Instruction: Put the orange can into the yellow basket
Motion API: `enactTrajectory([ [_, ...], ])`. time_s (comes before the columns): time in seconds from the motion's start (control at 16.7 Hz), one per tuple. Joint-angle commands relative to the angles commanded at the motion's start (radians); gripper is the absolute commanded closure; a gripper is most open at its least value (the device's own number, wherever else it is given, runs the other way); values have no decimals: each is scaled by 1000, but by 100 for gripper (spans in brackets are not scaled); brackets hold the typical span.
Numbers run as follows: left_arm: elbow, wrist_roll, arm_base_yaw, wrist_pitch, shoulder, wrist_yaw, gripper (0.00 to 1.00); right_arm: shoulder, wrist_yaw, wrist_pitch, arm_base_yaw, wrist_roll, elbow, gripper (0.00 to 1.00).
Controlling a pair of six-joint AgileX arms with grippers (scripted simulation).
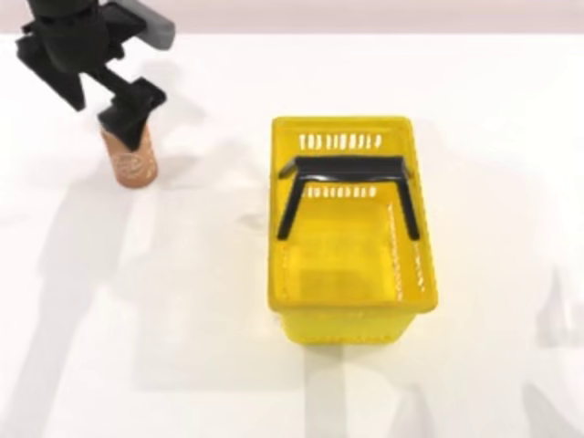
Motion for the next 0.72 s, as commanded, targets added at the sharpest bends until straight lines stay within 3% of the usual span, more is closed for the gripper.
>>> enactTrajectory([
  [0.3,285,54,10,-70,212,-15,0,0,0,0,0,0,0,0],
  [0.72,327,61,8,-74,243,-17,0,0,0,0,0,0,0,0],
])
